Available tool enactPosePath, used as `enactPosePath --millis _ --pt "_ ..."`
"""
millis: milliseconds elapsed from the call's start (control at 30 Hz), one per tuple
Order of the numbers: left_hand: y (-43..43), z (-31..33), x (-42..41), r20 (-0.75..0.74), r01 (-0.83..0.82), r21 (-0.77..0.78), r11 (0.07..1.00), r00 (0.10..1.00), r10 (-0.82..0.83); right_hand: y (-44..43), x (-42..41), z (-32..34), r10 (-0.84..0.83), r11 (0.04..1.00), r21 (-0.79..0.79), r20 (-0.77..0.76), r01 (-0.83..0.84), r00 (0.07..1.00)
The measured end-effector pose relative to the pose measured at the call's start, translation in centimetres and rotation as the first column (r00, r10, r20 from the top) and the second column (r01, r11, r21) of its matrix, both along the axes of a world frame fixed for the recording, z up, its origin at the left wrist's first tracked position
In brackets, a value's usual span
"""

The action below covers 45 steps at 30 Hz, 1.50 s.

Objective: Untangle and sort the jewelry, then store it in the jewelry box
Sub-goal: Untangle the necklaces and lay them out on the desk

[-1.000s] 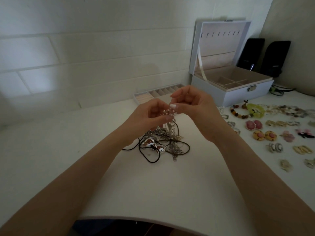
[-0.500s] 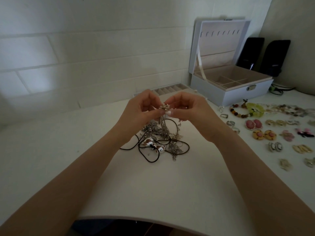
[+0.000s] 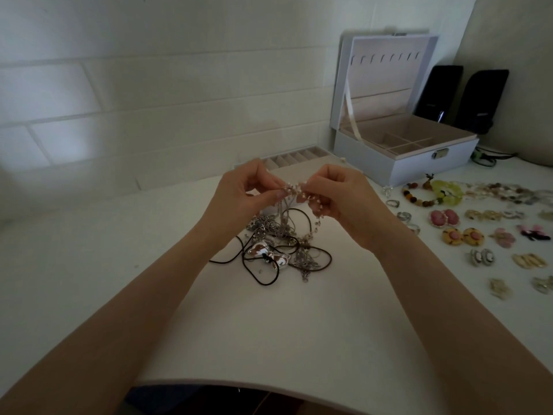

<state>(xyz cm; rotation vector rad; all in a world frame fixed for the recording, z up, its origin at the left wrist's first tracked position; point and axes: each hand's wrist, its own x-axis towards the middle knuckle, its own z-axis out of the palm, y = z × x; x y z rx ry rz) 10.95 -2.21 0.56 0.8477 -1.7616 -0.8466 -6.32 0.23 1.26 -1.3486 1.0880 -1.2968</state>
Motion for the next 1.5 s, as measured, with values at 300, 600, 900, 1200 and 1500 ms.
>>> enactPosePath --millis 300,600,900,1200,1500 --pt "0.3 0.4 0.0 -0.007 0.061 0.007 0.998 0.998 -0.061 -0.3 -0.2 -0.1 -0.170 0.985 -0.039 -0.015 0.169 0.985" --pt "0.6 0.1 -0.1 0.213 0.188 0.160 0.969 0.952 -0.220 0.0 -0.2 0.3 -0.175 0.981 -0.076 0.025 0.177 0.984" --pt "0.3 0.0 -0.3 0.141 0.087 0.133 0.987 0.984 -0.105 0.3 0.1 0.3 -0.137 0.988 -0.085 -0.054 0.132 0.989" --pt "0.9 0.3 -0.5 0.114 0.169 0.205 0.964 0.974 -0.195 0.6 0.2 0.2 -0.079 0.991 -0.117 -0.073 0.070 0.994" --pt "0.9 0.3 -0.4 0.045 0.136 0.217 0.967 0.988 -0.149 0.6 0.3 0.3 0.002 0.999 -0.050 -0.101 -0.007 0.995"
